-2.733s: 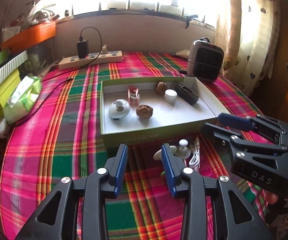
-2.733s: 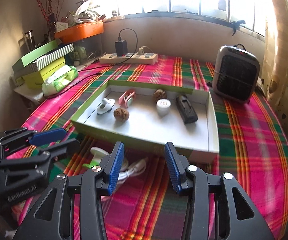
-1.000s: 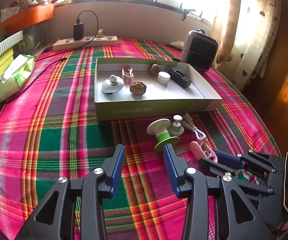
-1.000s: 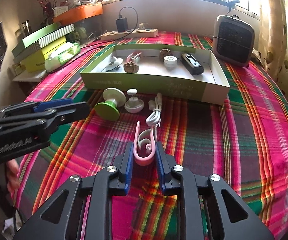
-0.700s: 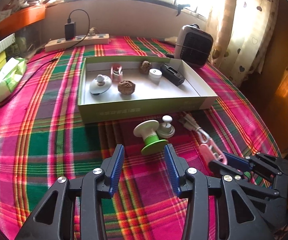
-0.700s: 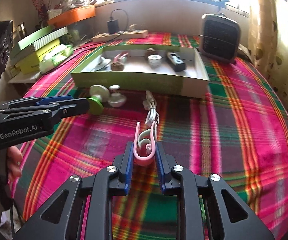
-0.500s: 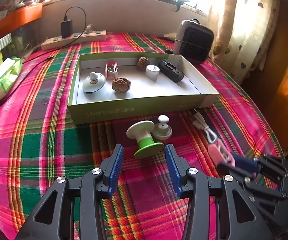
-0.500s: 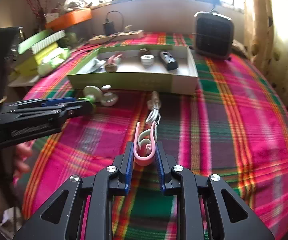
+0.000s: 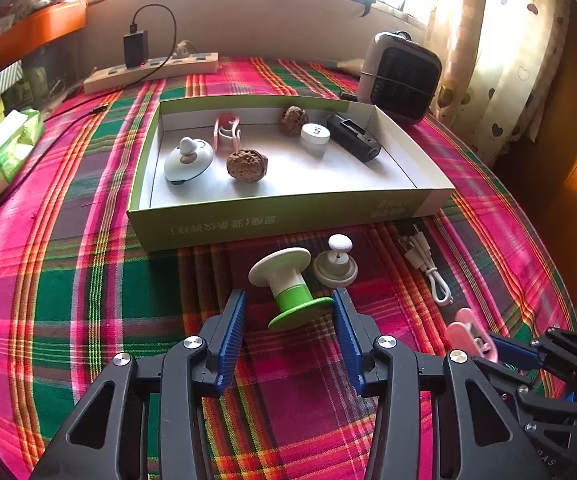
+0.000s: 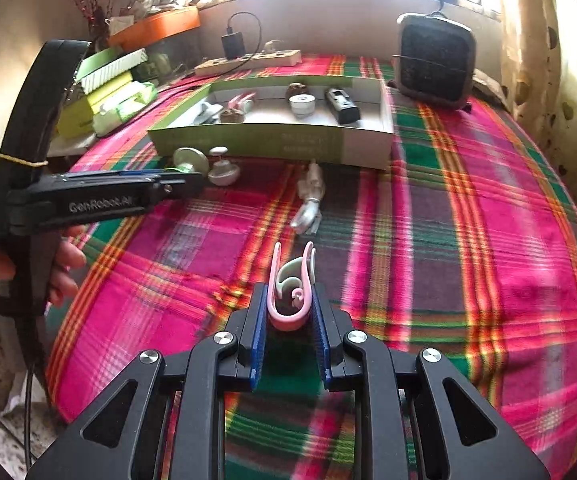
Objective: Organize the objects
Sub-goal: 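Grasp the pink clip with right gripper while left gripper grasps green spool, then lift the green spool and pink clip and carry them toward the box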
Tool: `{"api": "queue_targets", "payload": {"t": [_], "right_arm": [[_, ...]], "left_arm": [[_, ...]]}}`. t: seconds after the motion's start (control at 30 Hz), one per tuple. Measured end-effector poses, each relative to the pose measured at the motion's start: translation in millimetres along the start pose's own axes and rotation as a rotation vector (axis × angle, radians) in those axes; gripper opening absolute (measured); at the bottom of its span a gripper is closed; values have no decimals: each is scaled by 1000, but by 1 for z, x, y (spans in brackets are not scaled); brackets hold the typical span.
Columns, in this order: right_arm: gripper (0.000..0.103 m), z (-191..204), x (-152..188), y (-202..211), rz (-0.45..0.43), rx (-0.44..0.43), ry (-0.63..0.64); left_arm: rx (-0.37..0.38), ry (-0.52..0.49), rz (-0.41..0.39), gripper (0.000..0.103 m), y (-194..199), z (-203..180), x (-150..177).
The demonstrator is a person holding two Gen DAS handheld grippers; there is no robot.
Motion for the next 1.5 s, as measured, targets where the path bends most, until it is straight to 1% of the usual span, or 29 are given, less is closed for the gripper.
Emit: {"api": "queue_targets", "payload": {"t": [0.1, 0.2, 0.3, 0.47, 0.53, 0.6, 0.73, 1.27, 1.33, 1.4, 1.5], "right_arm": [[22, -7, 0, 0, -5, 73, -4], [22, -14, -2, -1, -9, 90, -23], [23, -17, -5, -3, -15, 133, -20], [23, -19, -9, -8, -21, 145, -25], [26, -20, -10, -10, -27, 145, -35], [32, -20, -12, -12, -31, 149, -38], [35, -20, -15, -15, -36, 158, -41], [33, -19, -15, -14, -45, 170, -58], [32, -19, -15, -14, -45, 170, -57], [27, -19, -15, -14, -46, 172, -58], [25, -20, -15, -13, -47, 173, -63]], "left_arm": [[-8, 4, -2, 42, -1, 2, -2], [-21, 4, -3, 42, -2, 4, -3], [-24, 2, -7, 42, -3, 5, -4], [-34, -15, -11, 42, -5, 4, -5], [-36, -19, -11, 42, -5, 5, -5], [-37, -14, -11, 42, -5, 6, -6], [-53, -16, -13, 42, -5, 8, -7], [-46, -4, -17, 41, -4, 11, -7], [-47, -3, -18, 41, -4, 11, -6], [-51, -4, -19, 41, -4, 11, -6], [-52, -3, -19, 41, -4, 11, -6]]}}
Point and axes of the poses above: each gripper's, at about its wrist camera, not at the fingertips, and y roughly against the way its jaws point, z to its left, x to its underside, the point moved 2 cm from there along -y, roughly the way its jaws point, and after that the axes turned 1 degree about -z, right-handed, at the moved point
